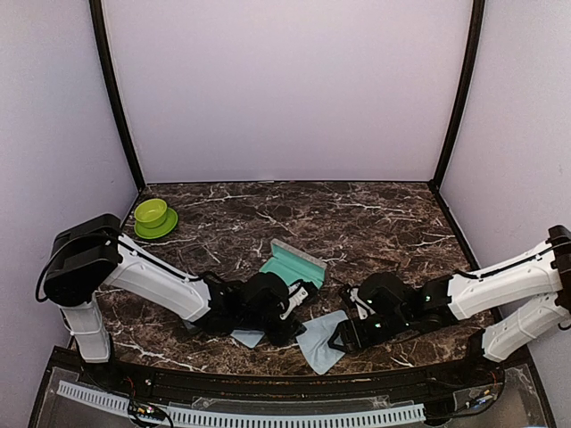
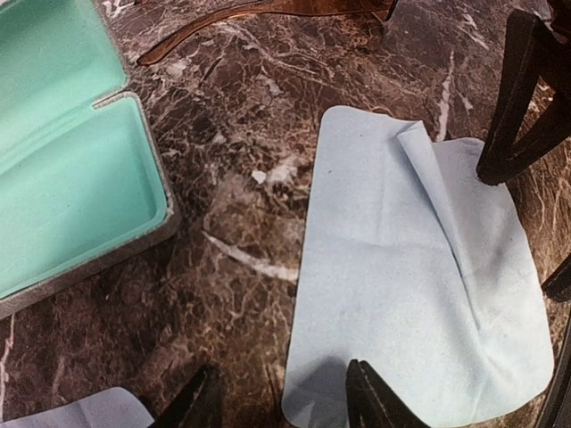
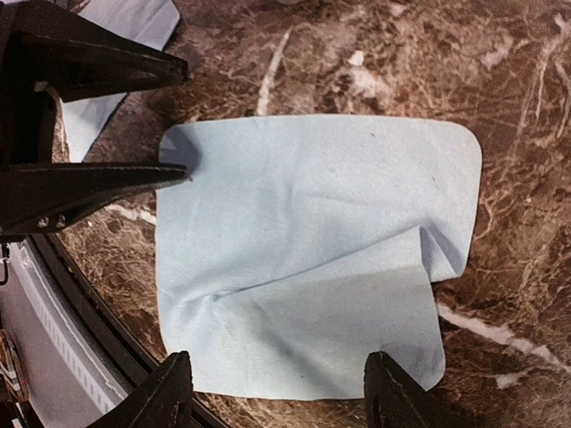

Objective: Organize the sunglasses
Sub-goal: Adjust the glasses cleaning cloth at the center of the board.

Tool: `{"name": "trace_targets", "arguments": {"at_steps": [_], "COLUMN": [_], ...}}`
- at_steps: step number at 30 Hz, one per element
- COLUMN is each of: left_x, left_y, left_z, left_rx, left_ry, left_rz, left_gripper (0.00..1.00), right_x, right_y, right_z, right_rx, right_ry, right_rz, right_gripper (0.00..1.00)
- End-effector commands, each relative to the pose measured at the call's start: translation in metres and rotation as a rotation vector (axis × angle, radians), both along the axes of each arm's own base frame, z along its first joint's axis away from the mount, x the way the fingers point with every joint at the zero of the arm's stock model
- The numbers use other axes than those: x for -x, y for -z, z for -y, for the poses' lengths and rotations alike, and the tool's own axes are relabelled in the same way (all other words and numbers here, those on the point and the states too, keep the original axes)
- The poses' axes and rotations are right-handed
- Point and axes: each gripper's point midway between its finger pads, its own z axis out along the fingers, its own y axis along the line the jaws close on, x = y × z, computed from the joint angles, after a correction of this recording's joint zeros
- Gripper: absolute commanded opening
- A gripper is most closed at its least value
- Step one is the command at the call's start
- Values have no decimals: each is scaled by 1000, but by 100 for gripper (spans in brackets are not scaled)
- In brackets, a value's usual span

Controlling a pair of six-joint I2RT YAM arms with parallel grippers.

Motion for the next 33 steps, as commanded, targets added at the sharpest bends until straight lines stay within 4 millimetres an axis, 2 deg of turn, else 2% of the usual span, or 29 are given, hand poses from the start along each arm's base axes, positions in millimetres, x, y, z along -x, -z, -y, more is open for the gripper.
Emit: {"name": "trace_targets", "arguments": {"at_steps": [1, 5, 12, 17, 22, 25, 33], "left_x": [-3, -5, -11, -10, -10, -9, 4], "left_y": [11, 15, 17, 18, 15, 5, -29], "left_z": [-13, -21, -26, -26, -25, -22, -5], "left_rx": [-105, -147, -173, -176, -175, -143, 72], "left_ry": [-10, -21, -57, -49, -28, -14, 48], "left_rz": [28, 42, 57, 61, 71, 71, -32], "left_gripper": [50, 50, 49, 48, 48, 48, 65], "right_x": [8, 16, 40, 44, 34, 22, -34], "right_y": [10, 16, 15, 9, -5, -17, -30], "right_z": [0, 2, -10, -7, -4, -4, 18], "right_rx": [-11, 1, 0, 36, 50, 54, 66], "right_ry": [0, 0, -17, 9, 34, 48, 107], "right_rz": [-26, -54, -107, -98, -49, 5, 116], "right_gripper": [66, 66, 67, 69, 74, 77, 69]}}
